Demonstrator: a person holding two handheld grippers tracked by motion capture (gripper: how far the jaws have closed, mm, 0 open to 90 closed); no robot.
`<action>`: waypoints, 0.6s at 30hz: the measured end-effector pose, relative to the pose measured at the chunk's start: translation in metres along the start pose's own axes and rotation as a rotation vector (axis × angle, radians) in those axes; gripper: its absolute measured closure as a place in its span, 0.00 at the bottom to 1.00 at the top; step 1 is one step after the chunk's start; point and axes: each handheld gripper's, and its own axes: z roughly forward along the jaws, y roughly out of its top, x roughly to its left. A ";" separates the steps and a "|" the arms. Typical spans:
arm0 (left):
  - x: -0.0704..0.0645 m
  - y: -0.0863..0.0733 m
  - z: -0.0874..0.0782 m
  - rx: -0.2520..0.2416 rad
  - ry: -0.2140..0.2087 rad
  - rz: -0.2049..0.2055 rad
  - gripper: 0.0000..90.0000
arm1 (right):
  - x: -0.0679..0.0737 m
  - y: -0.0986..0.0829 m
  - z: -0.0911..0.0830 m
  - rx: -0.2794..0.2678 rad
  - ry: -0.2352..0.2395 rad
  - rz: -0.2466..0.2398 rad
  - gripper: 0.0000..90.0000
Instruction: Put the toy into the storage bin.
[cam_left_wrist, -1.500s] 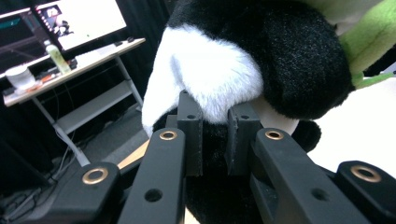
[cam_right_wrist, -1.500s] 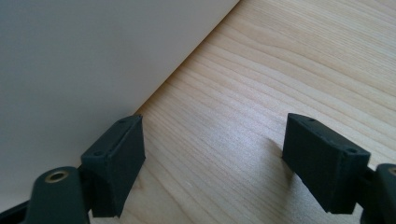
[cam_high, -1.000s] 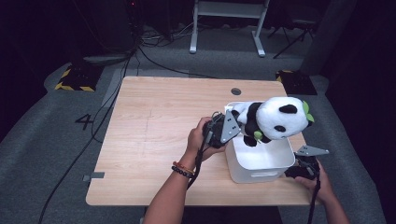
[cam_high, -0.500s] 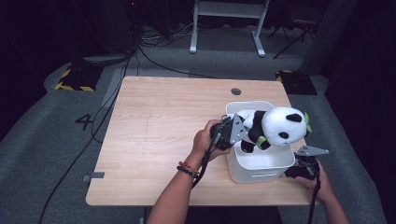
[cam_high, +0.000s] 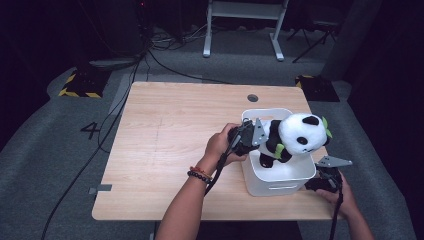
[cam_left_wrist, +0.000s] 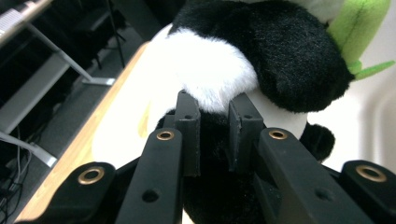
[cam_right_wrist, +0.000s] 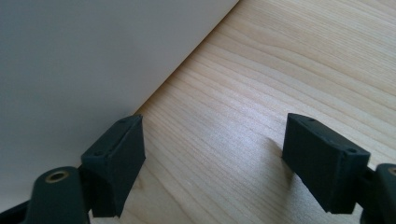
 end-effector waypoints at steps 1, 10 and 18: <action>-0.001 0.001 0.000 0.020 0.003 0.019 0.86 | 0.000 0.000 0.000 0.000 0.000 0.000 0.23; 0.007 0.004 0.005 0.029 0.031 -0.010 0.80 | 0.001 0.000 0.000 -0.003 0.000 0.011 0.23; 0.012 0.004 0.020 0.060 0.048 -0.008 0.78 | 0.000 0.000 0.000 -0.001 0.001 0.001 0.24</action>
